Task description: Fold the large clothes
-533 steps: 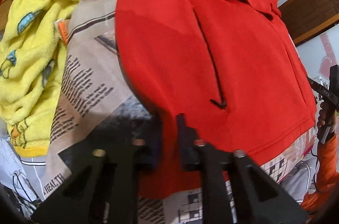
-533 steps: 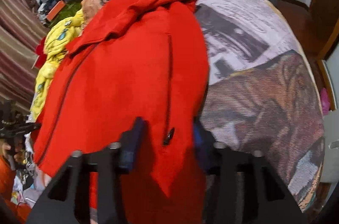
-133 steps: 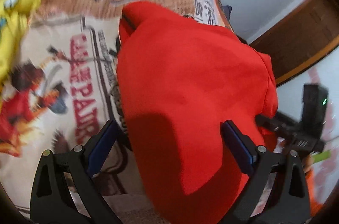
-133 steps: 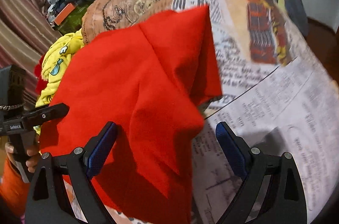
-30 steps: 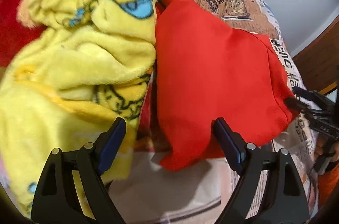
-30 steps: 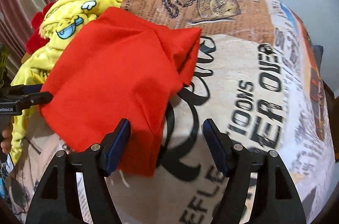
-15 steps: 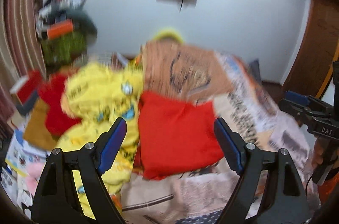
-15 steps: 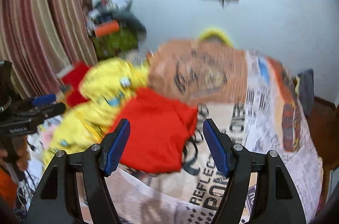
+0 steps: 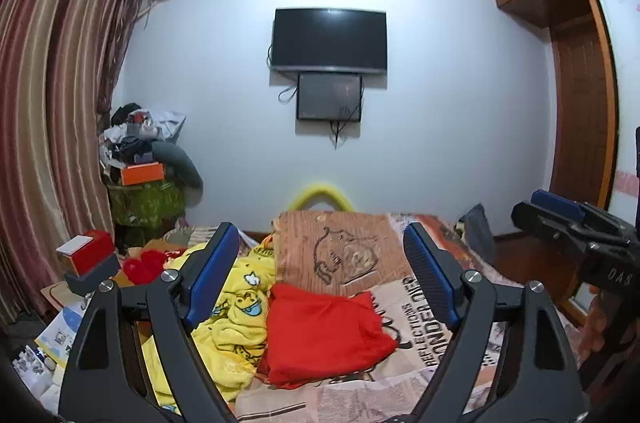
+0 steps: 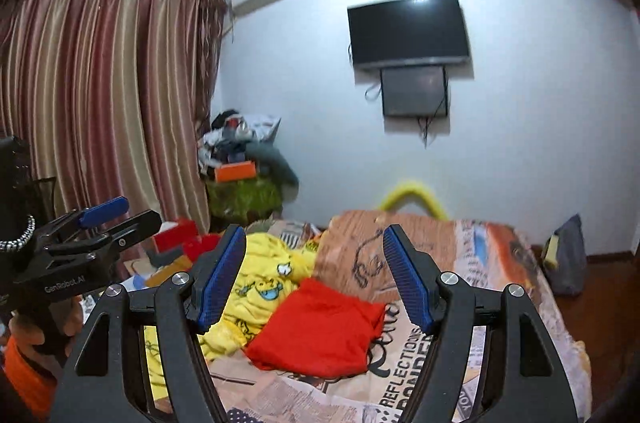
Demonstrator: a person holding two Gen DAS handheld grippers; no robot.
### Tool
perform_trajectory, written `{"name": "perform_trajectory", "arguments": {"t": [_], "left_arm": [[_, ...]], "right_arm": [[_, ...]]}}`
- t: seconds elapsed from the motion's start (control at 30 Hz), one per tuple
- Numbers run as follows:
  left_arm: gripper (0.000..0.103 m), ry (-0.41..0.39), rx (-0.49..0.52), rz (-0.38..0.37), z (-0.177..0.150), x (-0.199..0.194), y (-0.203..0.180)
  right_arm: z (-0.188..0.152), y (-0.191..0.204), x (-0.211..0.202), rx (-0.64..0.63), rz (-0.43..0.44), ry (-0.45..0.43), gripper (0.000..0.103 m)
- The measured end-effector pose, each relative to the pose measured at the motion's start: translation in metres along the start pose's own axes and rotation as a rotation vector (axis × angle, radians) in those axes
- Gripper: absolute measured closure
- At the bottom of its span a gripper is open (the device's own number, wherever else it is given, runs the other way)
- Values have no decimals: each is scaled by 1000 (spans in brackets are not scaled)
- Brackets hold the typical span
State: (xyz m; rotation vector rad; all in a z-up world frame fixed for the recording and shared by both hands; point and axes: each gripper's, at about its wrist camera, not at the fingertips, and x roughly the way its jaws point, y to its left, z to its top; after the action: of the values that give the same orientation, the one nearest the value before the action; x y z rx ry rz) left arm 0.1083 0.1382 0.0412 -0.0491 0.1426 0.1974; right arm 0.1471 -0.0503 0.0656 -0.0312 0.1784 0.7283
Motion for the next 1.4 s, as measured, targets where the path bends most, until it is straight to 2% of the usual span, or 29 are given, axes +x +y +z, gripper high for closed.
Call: {"name": "perform_trajectory", "arguments": {"t": [0.13,0.23,0.3,0.4,0.43,0.47,1.4], "left_arm": [[18,-26,14,1,-2,-16,-7],[11,-33,19,8,-4,-23,-11],[4,-34,14,7,-6,-26,-12],[2,-31,21,20,-8,-28,-16],[2,-29,20,19,-9,-29,-18],[2,-26,18,17,-10,-28,-18],[1,11,12,9,-23,-14,-19]], "right_arm": [[-4,5,-3,-17,-32,-16,34],[-5,7,-5,-15,-50,-20,20],[-6,8,-5,-20,-75,-24,19],[-5,11,-4,-33,-104,-16,10],[-6,10,-6,-27,-106,-17,2],[-6,9,-7,-15,-112,-22,0],[-14,3,-18,-5,-131,11,0]]}}
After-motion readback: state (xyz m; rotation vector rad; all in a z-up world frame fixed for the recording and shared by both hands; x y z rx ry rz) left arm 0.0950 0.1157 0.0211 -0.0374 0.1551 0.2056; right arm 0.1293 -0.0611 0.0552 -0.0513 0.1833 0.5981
